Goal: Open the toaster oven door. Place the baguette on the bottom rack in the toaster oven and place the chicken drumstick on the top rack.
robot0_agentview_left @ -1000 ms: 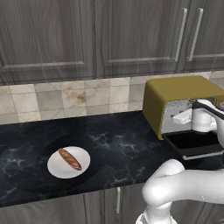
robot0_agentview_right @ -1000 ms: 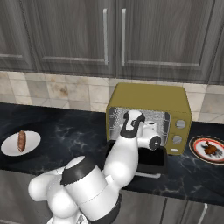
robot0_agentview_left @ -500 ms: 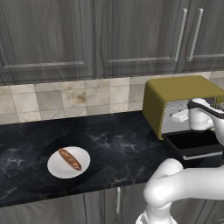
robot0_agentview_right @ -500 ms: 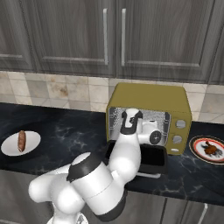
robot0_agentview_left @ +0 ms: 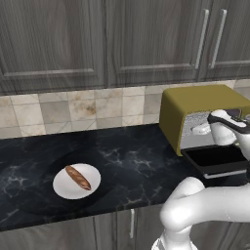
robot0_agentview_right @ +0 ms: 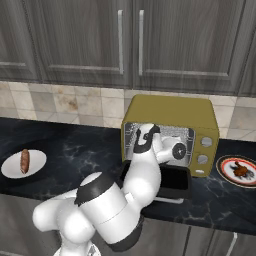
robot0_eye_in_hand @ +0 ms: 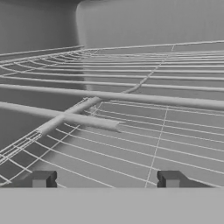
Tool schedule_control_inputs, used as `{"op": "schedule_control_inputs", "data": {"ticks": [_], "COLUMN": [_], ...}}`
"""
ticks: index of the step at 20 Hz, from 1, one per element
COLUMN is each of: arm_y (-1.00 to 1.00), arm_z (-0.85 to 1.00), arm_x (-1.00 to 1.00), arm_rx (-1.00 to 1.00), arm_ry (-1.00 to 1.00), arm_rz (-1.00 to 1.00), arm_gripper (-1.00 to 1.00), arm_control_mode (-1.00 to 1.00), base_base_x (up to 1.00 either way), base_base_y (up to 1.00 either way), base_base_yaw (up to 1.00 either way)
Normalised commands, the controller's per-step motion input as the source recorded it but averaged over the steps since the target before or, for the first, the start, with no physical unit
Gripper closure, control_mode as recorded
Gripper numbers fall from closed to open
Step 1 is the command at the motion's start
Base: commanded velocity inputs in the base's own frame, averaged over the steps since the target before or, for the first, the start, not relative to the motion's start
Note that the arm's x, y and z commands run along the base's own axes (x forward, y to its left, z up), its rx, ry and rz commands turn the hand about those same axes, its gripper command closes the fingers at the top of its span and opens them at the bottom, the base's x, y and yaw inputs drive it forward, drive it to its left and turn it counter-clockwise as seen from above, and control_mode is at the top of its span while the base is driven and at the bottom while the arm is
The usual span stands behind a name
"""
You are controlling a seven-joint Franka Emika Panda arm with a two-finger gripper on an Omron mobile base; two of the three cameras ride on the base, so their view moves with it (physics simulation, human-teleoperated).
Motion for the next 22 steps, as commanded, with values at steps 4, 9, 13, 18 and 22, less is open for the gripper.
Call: {"op": "schedule_control_inputs", "data": {"ticks": [4, 9, 13, 18, 22], "arm_y": [0.0, 0.0, 0.0, 0.0, 0.0], "arm_z": [-0.57, -0.63, -0.62, -0.53, -0.51], "arm_x": [-0.31, -0.41, -0.48, -0.5, -0.48], "arm_rx": [-0.01, -0.02, -0.03, -0.04, -0.05], "arm_ry": [0.08, 0.05, 0.03, 0.08, 0.19], "arm_rz": [0.01, 0.01, 0.0, 0.0, 0.0], "arm_gripper": [-1.0, -1.0, -1.0, -1.0, -1.0], "arm_control_mode": [-1.0, -1.0, -1.0, -1.0, -1.0], "base_base_x": [0.0, 0.0, 0.0, 0.0, 0.0], "base_base_y": [0.0, 0.0, 0.0, 0.0, 0.0], "base_base_yaw": [0.0, 0.0, 0.0, 0.0, 0.0]}}
